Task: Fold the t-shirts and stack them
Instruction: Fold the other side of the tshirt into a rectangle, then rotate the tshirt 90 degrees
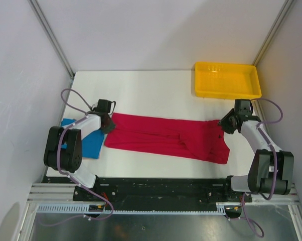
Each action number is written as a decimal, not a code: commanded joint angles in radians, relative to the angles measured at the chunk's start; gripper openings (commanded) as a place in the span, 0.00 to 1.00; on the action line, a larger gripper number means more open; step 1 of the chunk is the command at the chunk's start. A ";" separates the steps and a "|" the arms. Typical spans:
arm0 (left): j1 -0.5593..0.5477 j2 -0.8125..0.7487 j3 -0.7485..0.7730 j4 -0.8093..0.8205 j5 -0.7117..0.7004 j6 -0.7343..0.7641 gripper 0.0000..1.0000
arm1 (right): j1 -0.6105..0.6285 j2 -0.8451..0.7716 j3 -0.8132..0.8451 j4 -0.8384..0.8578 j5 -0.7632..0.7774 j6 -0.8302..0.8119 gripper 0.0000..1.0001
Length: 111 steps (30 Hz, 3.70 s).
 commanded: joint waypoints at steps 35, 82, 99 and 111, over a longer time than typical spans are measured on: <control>-0.157 0.154 0.379 -0.078 0.309 0.391 0.41 | 0.148 -0.384 -0.308 -0.332 -0.047 0.412 0.74; -0.433 0.119 0.164 -0.299 0.037 0.419 0.38 | 0.016 0.140 -0.097 -0.009 0.098 0.166 0.58; -0.551 -0.037 -0.012 -0.300 0.299 0.243 0.37 | 0.252 0.529 0.349 -0.055 0.153 0.118 0.57; -0.582 -0.066 0.041 -0.300 0.354 0.207 0.37 | 0.472 0.947 1.002 -0.304 0.142 -0.043 0.56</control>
